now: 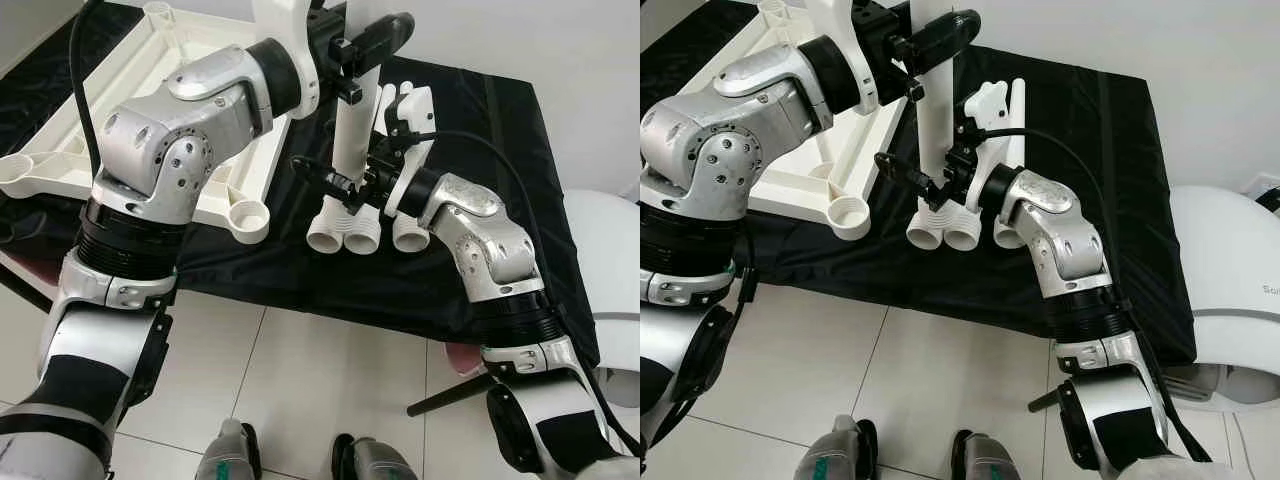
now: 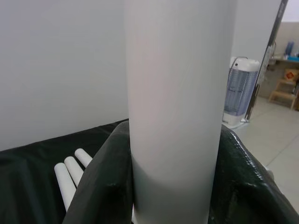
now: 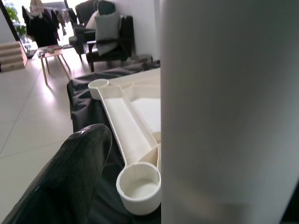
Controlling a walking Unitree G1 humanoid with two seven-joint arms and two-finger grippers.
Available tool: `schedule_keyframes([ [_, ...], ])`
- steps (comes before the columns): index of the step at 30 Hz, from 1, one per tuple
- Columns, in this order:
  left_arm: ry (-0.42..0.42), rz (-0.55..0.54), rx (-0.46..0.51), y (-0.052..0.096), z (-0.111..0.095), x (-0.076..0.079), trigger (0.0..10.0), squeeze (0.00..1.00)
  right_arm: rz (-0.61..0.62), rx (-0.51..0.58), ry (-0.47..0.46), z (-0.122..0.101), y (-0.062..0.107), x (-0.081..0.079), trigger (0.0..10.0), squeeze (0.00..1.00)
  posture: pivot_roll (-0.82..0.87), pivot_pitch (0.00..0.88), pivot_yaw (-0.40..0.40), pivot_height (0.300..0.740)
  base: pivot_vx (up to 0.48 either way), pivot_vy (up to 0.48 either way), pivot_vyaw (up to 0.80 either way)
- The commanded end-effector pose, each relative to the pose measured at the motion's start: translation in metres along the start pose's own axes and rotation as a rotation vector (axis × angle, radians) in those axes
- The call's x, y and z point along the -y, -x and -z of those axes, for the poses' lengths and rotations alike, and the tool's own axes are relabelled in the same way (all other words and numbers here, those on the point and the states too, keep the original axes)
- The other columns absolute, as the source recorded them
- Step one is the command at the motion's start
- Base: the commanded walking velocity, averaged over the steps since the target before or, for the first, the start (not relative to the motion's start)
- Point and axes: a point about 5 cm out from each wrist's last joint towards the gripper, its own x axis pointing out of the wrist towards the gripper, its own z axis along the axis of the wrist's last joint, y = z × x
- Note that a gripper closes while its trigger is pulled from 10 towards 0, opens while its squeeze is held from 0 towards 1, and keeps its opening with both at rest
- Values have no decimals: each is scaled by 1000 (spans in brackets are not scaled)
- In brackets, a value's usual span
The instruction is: Building children table
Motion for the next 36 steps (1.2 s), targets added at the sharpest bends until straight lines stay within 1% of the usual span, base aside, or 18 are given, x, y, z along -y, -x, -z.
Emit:
schedule_keyframes([
  [1, -76, 278, 50, 0, -15, 18, 10000, 0, -31, -40, 4, 4, -2, -2, 10000, 0, 24, 158, -61, 740, 0, 0, 0],
  [4, -112, 290, 34, 1, -14, 17, 10000, 0, -21, -54, 11, 4, 0, 1, 10000, 0, 23, 157, -60, 740, 0, 0, 0],
  [7, -108, 275, 2, 4, -9, 9, 10000, 0, 4, -49, 14, -2, 7, 9, 10000, 0, 22, 159, -56, 740, 0, 0, 0],
  [11, -114, 278, 5, 5, -9, 9, 10000, 0, 34, -49, 14, -3, 11, 14, 10000, 0, 21, 158, -55, 740, 0, 0, 0],
  [17, -112, 283, 4, 5, -9, 11, 10000, 0, 35, -26, 12, -7, 12, 15, 10000, 0, 21, 157, -54, 740, 0, 0, 0],
  [20, -119, 287, 8, 4, -11, 7, 10000, 0, 16, -16, 5, -8, 11, 13, 10000, 0, 23, 155, -56, 740, 0, 0, 0],
  [23, -119, 290, 11, 4, -12, 6, 10000, 0, 12, -16, 2, -8, 11, 12, 10000, 0, 23, 155, -56, 740, 0, 0, 0],
  [24, -120, 284, 18, 4, -13, 6, 10000, 0, 5, -20, -7, -6, 10, 10, 0, 0, 26, 154, -57, 740, 0, 0, 0],
  [27, -138, 279, 35, 4, -15, 6, 10000, 0, -19, -30, -38, -1, 9, 4, 0, 0, 26, 156, -58, 740, 0, 0, 0],
  [30, -139, 278, 37, 3, -15, 6, 10000, 0, -23, -31, -45, 0, 9, 4, 0, 0, 27, 156, -59, 740, 0, 0, 0],
  [32, -158, 279, 32, 5, -14, 7, 10000, 0, -33, -52, -64, 4, 11, 2, 0, 0, 26, 159, -58, 740, 0, 0, 0],
  [36, -159, 289, 33, 5, -13, 9, 10000, 0, -45, -51, -87, 6, 12, -1, 0, 0, 24, 160, -55, 740, 0, 0, 0],
])
